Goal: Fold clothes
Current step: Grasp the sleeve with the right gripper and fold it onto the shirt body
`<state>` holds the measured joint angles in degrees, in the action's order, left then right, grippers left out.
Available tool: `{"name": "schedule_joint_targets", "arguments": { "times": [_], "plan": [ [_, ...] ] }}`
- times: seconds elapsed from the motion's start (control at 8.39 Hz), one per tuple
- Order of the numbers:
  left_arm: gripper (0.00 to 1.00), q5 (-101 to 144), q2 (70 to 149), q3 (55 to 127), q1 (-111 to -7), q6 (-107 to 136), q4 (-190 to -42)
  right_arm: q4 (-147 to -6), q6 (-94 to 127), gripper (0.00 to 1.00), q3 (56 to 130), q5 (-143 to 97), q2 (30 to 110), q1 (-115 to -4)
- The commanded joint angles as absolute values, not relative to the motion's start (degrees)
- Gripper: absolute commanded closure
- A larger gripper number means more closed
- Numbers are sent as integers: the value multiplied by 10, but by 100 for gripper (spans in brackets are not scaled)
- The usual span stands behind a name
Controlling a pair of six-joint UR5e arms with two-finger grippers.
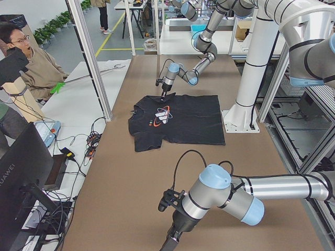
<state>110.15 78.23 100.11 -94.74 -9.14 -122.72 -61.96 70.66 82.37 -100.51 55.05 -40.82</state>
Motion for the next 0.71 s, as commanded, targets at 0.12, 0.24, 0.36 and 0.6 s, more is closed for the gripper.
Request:
{"name": "schedule_joint_targets", "arguments": {
  "times": [0.12,0.24,0.36,0.6],
  "plan": [
    [0,1172,853,996,-877,28,-1185,-620,715,6,852,-1005,573,-406],
    [0,1212,920,983,-848,93,-1133,-620,715,6,869,-1006,585,-406],
    [0,1274,998,940,-826,153,-1116,-620,720,6,893,-1007,598,-406],
    [0,1325,1128,838,-766,203,-1120,-623,721,6,958,-1012,646,-406]
  ]
}}
